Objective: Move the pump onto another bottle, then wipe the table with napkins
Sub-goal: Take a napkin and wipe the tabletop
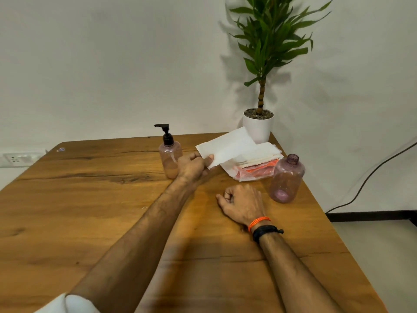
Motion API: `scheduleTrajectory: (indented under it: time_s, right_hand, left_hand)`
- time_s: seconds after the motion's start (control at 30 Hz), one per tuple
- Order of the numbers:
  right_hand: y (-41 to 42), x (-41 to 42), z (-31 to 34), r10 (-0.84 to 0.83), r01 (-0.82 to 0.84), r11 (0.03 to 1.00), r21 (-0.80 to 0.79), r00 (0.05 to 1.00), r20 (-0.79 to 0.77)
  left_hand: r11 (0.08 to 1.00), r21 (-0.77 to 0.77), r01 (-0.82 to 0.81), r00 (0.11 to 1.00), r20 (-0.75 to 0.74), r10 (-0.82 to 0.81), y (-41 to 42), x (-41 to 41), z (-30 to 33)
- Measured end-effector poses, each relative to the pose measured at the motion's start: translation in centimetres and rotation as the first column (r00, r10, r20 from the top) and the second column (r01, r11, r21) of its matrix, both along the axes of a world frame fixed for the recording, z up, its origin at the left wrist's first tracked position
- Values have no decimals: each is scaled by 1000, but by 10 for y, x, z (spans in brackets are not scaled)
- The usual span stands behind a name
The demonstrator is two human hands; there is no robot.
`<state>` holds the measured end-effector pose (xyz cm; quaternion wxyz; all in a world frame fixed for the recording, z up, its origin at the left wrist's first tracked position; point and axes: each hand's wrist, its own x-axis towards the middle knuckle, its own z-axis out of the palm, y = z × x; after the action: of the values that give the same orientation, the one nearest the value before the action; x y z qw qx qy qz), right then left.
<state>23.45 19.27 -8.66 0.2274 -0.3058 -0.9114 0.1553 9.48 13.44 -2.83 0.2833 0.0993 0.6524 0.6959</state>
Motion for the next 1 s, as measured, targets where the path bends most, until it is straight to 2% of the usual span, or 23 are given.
scheduleTrajectory:
  time_s: [0.07,0.13,0.2,0.27,0.3,0.37,0.47,0.53,0.7,0.83,1.0]
  right_hand:
    - [-3,1,5,-19,21,998,-52,999,27]
    - [-7,2,10,-29,28,981,-194,1000,1]
    - [-13,2,14,-12,-67,896,-439,984,-177]
    - [-31,-3,23,-60,-230,718,-656,919,-389]
    - [-38,-6,27,-110,-285,623,-729,890,-442]
    - [-57,-18,34,-207,-341,432,-835,864,-460]
    - [-81,-37,37,-309,-402,177,-898,844,-438]
    - [-93,-49,38,-359,-429,105,-897,825,-436]
    - [-106,-72,37,-366,-424,165,-890,812,-455]
    - [-110,-81,38,-276,-406,247,-880,841,-466]
    - [-116,-85,42,-71,-386,389,-837,893,-445]
  left_hand:
    - [1000,30,-6,998,63,4,-23,5,-1]
    - [998,55,-21,994,110,15,-45,9,-4]
    - [997,66,-37,991,130,29,-65,11,-8]
    - [996,70,-59,988,146,48,-86,11,-12]
    - [995,71,-73,985,158,61,-93,11,-14]
    - [990,86,-111,980,176,94,-113,9,-17]
    - [985,124,-117,974,208,90,-140,3,-21]
    - [985,135,-105,972,225,72,-156,-2,-24]
    - [999,45,-16,978,208,6,-190,-15,-19]
    - [997,-16,79,985,153,-76,-206,-28,-12]
    - [999,-30,-11,1000,26,12,-208,-36,-3]
